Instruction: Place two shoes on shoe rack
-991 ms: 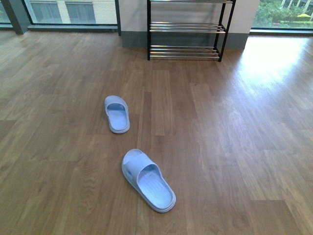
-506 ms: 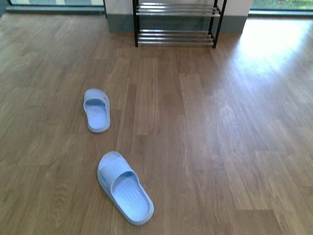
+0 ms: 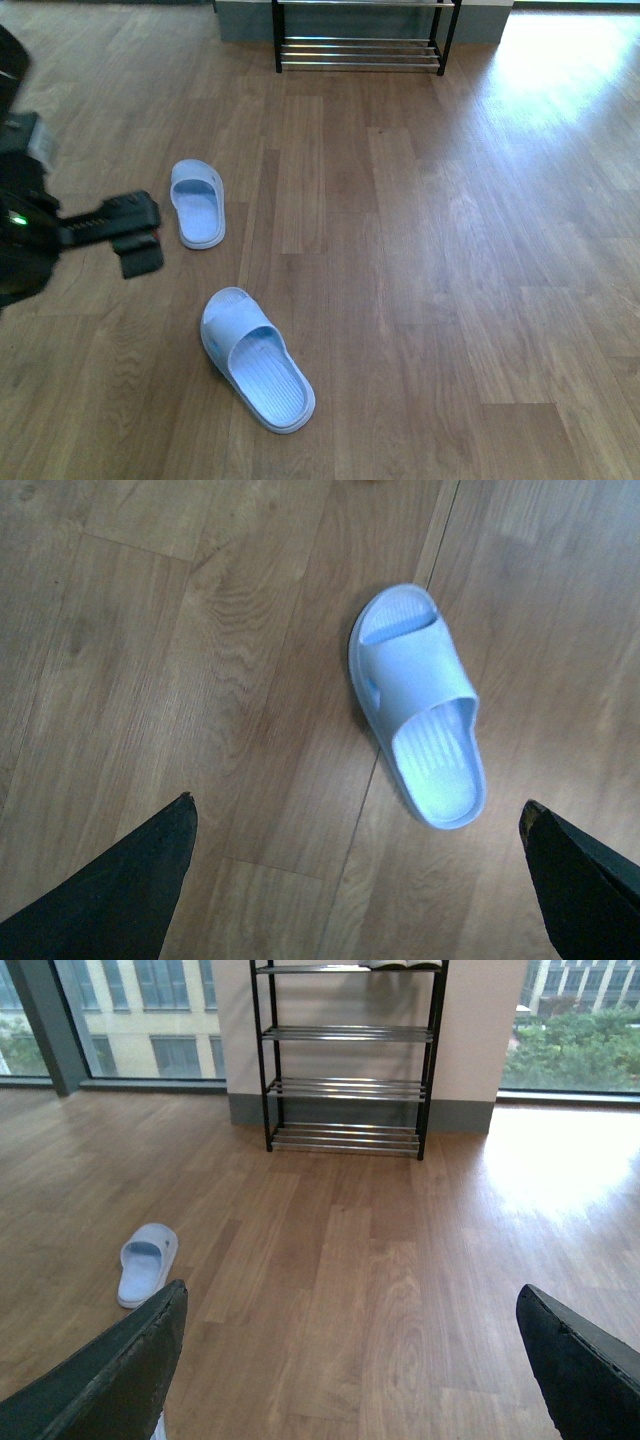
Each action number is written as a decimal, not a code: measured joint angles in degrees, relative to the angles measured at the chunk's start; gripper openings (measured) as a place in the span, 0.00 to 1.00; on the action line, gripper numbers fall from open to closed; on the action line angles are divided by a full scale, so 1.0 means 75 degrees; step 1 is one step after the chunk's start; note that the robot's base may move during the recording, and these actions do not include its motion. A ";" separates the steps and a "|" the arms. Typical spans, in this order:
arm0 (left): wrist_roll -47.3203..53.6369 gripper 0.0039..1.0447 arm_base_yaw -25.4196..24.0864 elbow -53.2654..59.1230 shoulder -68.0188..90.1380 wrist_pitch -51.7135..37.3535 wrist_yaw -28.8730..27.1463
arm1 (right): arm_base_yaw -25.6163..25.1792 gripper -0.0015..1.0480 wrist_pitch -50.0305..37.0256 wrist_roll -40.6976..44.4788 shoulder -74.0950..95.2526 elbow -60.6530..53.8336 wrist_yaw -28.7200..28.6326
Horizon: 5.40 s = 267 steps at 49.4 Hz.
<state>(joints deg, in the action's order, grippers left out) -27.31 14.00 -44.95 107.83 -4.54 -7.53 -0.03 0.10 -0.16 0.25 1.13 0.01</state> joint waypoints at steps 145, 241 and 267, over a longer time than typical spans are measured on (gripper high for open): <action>0.1580 0.02 -0.0408 -0.0251 -0.0408 -0.1775 -0.3456 | 0.0000 0.91 0.0000 0.0000 0.0000 0.0000 0.0000; 0.5015 0.02 0.0015 0.5103 -1.2630 0.1364 -0.5179 | 0.0000 0.91 0.0000 0.0000 -0.0003 0.0000 0.0015; 0.5018 0.02 0.0017 0.5103 -1.2630 0.1364 -0.5182 | 0.0000 0.91 0.0000 0.0000 -0.0003 0.0000 0.0006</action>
<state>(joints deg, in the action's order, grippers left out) 10.33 14.13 -6.68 13.10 5.69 -46.39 -0.03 0.10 -0.16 0.23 1.13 0.05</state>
